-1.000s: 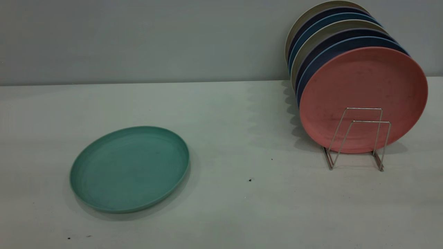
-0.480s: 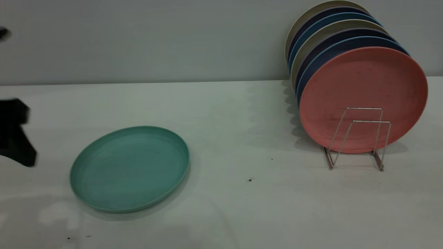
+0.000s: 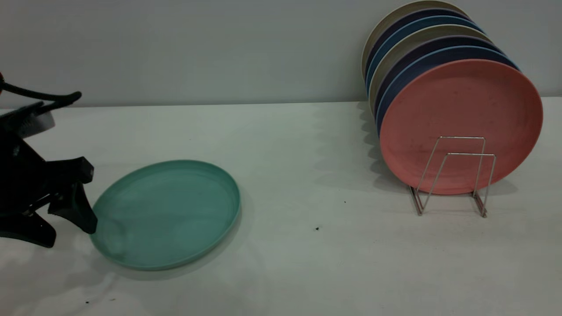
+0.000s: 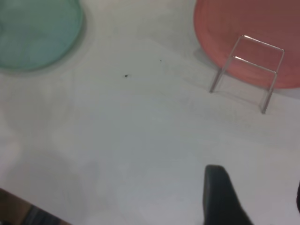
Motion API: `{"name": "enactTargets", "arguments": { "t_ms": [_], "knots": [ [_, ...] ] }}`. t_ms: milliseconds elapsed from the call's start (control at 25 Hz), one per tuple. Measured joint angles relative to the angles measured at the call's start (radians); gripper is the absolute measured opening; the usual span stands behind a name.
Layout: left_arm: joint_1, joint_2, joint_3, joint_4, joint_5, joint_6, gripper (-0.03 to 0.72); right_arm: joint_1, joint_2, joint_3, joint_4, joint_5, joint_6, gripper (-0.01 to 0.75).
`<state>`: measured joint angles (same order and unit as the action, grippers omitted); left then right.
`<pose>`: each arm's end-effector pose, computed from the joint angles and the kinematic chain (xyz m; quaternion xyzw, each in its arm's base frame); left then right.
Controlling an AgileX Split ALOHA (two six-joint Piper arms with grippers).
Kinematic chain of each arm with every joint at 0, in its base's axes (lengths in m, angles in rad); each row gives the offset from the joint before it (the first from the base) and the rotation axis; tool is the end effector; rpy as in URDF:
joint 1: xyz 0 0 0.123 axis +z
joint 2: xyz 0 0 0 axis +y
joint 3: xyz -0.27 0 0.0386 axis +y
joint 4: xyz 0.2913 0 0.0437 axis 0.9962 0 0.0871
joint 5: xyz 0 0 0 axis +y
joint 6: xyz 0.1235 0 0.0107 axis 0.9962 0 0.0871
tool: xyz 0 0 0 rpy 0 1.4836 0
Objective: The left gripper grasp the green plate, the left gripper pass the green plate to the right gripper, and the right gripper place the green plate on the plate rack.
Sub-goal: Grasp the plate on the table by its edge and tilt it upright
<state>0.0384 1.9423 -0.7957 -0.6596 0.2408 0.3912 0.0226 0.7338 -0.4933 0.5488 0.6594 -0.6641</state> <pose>0.3326 -0.0054 -0.0034 -0.1320 0.9758 -0.0890 0.1500 0.2046 0.0443 0.2265 -0.1715 0.8884 0.1093 0.4116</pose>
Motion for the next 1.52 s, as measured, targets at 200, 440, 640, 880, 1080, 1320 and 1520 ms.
{"name": "enactTargets", "arguments": {
  "t_ms": [200,440,640,880,1080,1320,1520],
  "knots": [
    [0.028,0.058,-0.025,-0.127,-0.012,0.13,0.563,0.0,0.0,0.0,0.001,-0.001,0.0,0.407],
    [0.028,0.142,-0.053,-0.32,-0.024,0.313,0.563,0.0,0.0,0.0,0.001,-0.002,0.0,0.407],
    [0.028,0.193,-0.083,-0.51,-0.021,0.506,0.54,0.0,0.0,0.0,0.001,-0.002,0.0,0.408],
    [0.028,0.24,-0.092,-0.745,-0.01,0.719,0.427,0.0,0.0,0.0,0.002,-0.002,0.0,0.408],
    [0.028,0.259,-0.092,-0.858,-0.005,0.809,0.208,0.0,0.0,0.0,0.011,-0.002,0.0,0.408],
    [0.028,0.257,-0.111,-0.904,-0.002,0.855,0.022,0.0,0.0,0.0,0.128,-0.002,-0.002,0.408],
    [0.028,0.246,-0.137,-0.897,-0.002,0.933,0.018,0.0,0.06,0.0,0.301,-0.003,-0.108,0.408]
  ]
}}
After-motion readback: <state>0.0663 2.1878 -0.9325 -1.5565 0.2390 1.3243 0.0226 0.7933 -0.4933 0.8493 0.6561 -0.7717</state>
